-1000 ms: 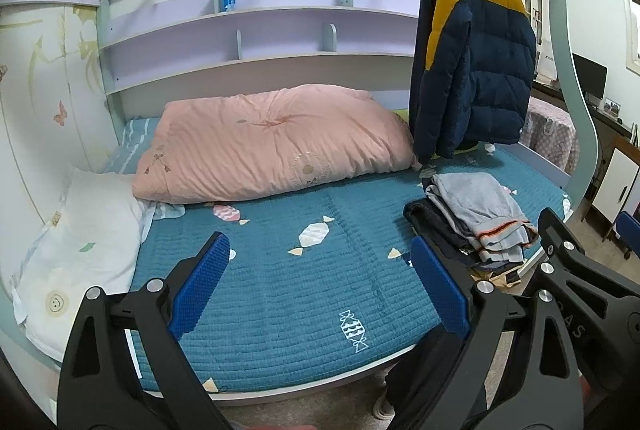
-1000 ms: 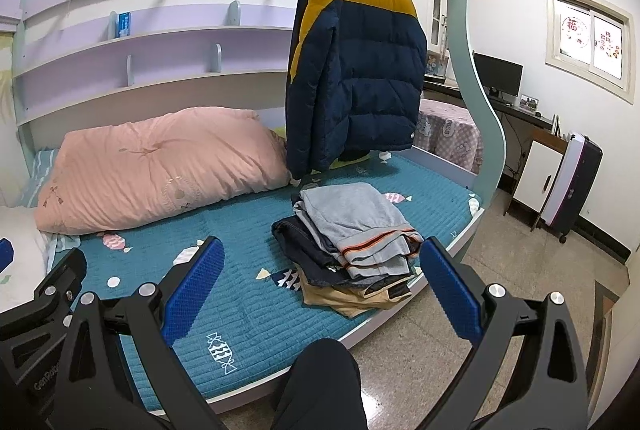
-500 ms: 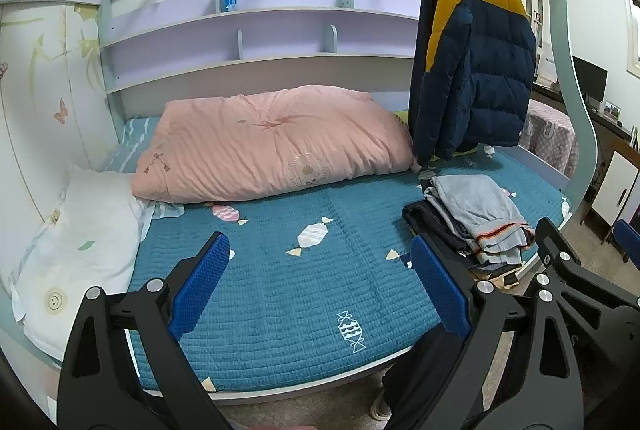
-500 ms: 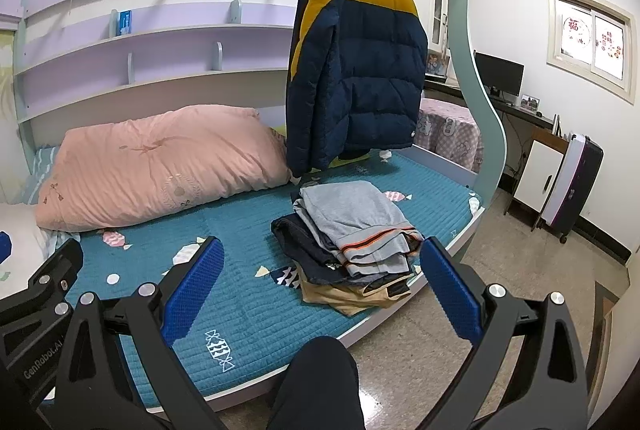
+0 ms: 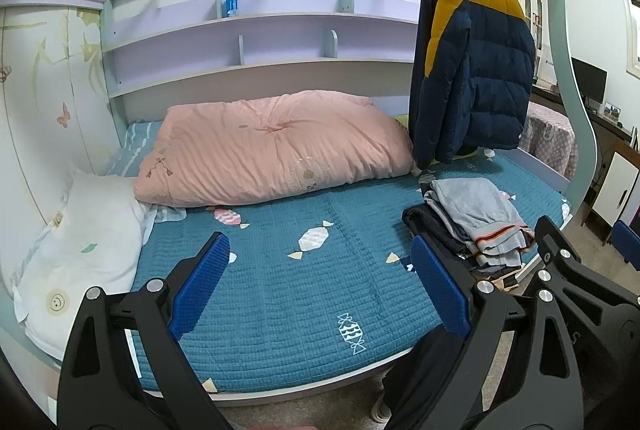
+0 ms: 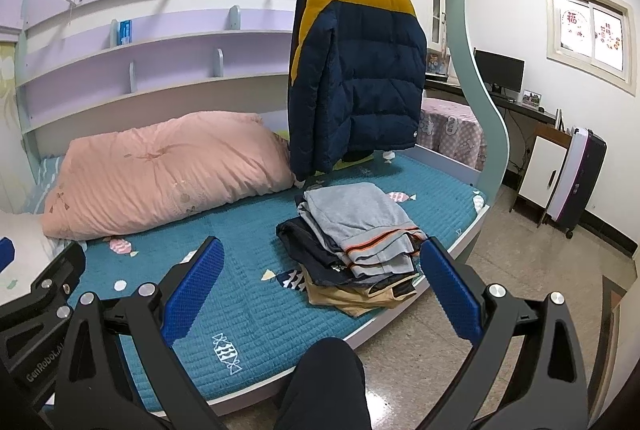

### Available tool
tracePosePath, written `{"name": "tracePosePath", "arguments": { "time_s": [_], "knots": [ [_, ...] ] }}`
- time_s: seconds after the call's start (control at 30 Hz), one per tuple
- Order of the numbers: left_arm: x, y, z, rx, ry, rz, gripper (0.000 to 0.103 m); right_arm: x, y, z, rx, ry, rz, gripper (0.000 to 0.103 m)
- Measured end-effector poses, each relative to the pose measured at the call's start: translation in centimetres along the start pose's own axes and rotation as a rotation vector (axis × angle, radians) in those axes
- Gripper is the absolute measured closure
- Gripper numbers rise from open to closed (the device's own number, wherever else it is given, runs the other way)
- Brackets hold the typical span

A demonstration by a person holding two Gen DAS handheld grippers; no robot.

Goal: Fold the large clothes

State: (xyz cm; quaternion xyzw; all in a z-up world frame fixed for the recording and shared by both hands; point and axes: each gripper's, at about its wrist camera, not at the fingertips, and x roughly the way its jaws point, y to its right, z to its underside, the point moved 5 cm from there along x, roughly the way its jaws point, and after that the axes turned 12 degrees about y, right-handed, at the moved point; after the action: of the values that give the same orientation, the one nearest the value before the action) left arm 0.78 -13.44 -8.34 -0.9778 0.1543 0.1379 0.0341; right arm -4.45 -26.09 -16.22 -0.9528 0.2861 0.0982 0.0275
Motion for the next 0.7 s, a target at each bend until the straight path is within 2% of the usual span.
{"name": "tracePosePath", "arguments": {
  "time_s": [0.7],
  "knots": [
    [-0.55,0.00,-0.06,0.010,-0.007,-0.004,0.010,-0.42,-0.15,-0.07,-0.001,-0.002,0.008,0.008]
  ]
}}
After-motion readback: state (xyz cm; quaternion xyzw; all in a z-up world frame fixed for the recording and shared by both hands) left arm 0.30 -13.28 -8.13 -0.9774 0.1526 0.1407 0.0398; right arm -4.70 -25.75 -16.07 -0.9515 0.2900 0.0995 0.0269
